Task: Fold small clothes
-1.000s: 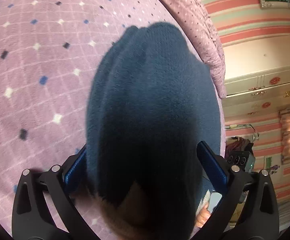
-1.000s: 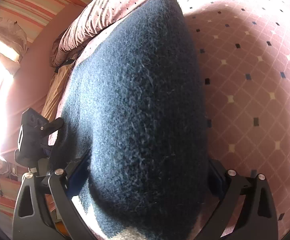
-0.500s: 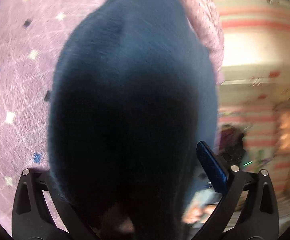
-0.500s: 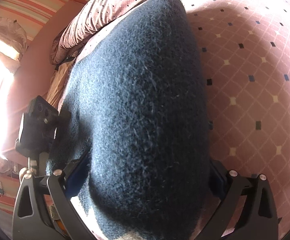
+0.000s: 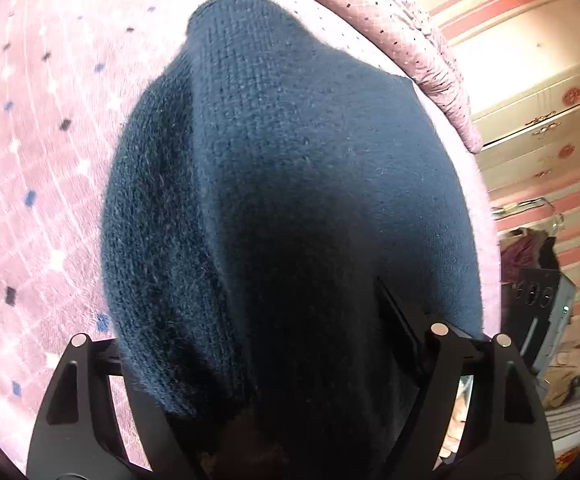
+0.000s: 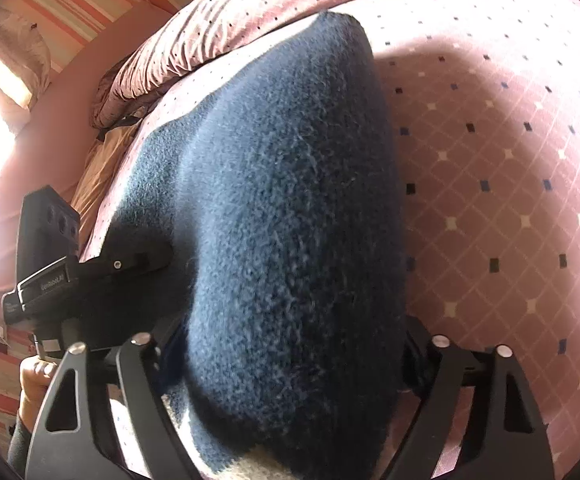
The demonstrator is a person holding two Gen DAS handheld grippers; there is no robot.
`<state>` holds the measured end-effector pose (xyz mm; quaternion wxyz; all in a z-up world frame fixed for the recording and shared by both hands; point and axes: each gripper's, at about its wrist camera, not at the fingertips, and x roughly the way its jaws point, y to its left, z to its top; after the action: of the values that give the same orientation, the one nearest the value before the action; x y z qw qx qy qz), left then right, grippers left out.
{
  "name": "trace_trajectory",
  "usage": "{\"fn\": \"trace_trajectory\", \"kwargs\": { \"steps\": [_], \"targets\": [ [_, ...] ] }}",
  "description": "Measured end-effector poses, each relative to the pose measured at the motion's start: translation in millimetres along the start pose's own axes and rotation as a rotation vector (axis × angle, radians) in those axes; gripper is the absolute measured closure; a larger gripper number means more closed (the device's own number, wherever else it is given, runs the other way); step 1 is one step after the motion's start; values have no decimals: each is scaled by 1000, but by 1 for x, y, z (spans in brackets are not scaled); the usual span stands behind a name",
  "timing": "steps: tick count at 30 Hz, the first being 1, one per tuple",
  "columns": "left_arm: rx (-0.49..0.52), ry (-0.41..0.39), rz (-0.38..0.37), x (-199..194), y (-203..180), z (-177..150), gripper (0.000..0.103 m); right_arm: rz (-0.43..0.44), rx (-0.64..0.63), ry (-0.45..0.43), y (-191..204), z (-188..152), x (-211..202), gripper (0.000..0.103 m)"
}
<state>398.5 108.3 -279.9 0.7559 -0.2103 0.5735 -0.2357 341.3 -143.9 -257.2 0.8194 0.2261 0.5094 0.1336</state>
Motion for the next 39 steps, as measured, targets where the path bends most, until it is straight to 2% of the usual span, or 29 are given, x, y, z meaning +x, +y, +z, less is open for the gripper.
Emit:
{"fn": "trace_trajectory", "kwargs": {
  "steps": [5,7,9,11,17,23,29,35,39],
  "targets": [
    [-23,-21,-5,-2,1,3,25,-16,-28,-47,8,-1,-3,30],
    [-4,-47,14,-13,2,-3,36,-22,-44,-59,7,-4,-5,32],
    [63,-74,75,-19,-10,-6,45,-36,-58,-59,9,-4,-6,33],
    [99,-81,121,-21,-21,-6,51,-54,-70,-53,12,-1,-6,34],
    [99,-95,157,-16,-35,-4,53,-60,-98,-75,16,-3,-10,36],
    [80,-135,109,-30,-31,-11,55,-49,-138,-143,23,0,-32,39],
    [121,-168,64,-37,-66,-7,55,-7,-121,-206,4,9,-75,40],
    [234,-159,108,-17,-144,-7,55,-20,-73,-254,-43,14,-127,39],
    [268,-140,125,3,-181,-24,55,-60,-32,-246,-85,11,-152,39]
  ]
}}
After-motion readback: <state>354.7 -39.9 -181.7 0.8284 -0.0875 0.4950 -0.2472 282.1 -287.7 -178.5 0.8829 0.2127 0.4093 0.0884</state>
